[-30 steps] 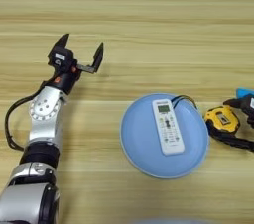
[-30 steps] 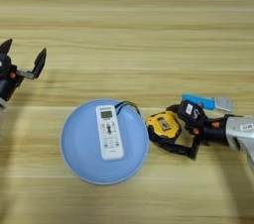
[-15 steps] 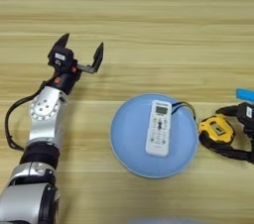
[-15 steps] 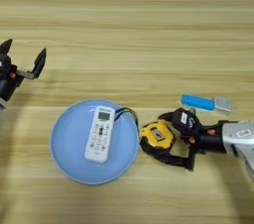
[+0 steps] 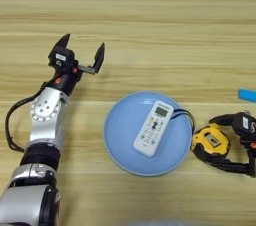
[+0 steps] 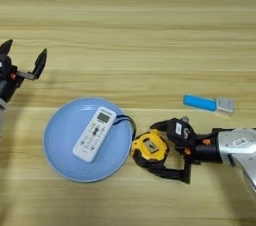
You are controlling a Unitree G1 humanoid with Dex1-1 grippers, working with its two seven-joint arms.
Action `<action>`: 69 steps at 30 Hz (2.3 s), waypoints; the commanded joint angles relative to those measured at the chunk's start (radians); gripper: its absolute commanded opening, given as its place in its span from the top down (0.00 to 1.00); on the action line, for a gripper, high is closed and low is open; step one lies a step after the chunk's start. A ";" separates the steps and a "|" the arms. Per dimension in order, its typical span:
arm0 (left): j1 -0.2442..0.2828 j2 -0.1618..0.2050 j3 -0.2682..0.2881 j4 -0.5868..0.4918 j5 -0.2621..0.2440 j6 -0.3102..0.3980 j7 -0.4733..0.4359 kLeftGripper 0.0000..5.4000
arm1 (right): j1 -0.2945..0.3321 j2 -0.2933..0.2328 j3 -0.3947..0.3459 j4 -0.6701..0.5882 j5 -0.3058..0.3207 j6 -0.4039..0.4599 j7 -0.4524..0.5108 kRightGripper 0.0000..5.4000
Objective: Move the objects on the table
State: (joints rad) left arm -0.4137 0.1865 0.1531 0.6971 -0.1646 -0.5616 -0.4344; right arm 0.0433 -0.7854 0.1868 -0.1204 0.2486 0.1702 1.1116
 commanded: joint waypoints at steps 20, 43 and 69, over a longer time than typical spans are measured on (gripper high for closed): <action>0.006 -0.026 -0.017 -0.040 0.000 -0.007 0.016 0.00 | -0.150 0.081 -0.526 -0.143 0.583 0.217 -0.174 0.01; -0.007 -0.026 -0.015 -0.011 0.000 -0.014 0.020 0.00 | -0.286 0.080 -0.384 0.420 0.055 -0.062 -0.311 0.01; -0.012 -0.013 -0.007 -0.004 -0.007 -0.012 0.004 0.00 | -0.457 0.139 -0.496 0.852 0.137 -0.113 -0.225 0.01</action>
State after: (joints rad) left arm -0.4107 0.1687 0.1450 0.6838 -0.1645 -0.5687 -0.4260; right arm -0.3892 -0.6501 -0.2762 0.7102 0.3585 0.0517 0.8779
